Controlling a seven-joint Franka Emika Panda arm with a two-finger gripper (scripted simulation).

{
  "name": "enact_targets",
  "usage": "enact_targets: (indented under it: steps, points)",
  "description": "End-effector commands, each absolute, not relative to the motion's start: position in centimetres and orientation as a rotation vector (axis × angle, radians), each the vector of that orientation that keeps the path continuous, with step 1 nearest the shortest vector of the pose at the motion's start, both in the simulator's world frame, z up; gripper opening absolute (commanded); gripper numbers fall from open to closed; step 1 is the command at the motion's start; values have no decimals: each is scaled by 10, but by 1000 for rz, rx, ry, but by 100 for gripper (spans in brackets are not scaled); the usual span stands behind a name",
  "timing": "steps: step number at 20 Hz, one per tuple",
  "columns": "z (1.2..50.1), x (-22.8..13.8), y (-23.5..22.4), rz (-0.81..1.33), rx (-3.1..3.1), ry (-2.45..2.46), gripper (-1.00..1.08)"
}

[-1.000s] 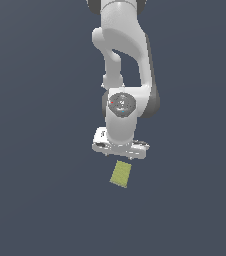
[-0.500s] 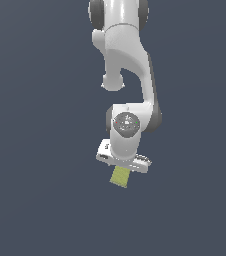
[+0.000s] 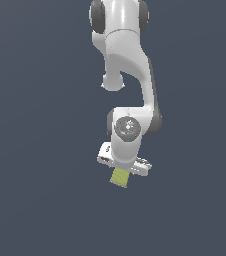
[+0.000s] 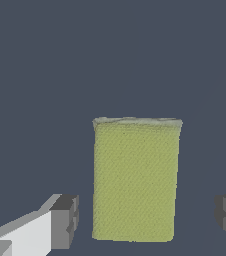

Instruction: Pick up the object and move it to a goal position.

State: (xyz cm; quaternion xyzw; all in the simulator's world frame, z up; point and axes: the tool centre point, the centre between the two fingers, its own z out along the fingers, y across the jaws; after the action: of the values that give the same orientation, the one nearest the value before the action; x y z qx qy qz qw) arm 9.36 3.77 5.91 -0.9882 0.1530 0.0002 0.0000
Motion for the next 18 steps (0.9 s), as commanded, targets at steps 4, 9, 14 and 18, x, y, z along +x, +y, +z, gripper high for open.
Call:
enact_targets:
  steps: [4,9,14,18]
  points:
    - [42,93,37,1,-3104,483,100]
    - [16,93,38,0,-3104,485,100]
    - [9,94,38,0,-3104,485,100]
    - [10,94,38,0,-3104,485,-100]
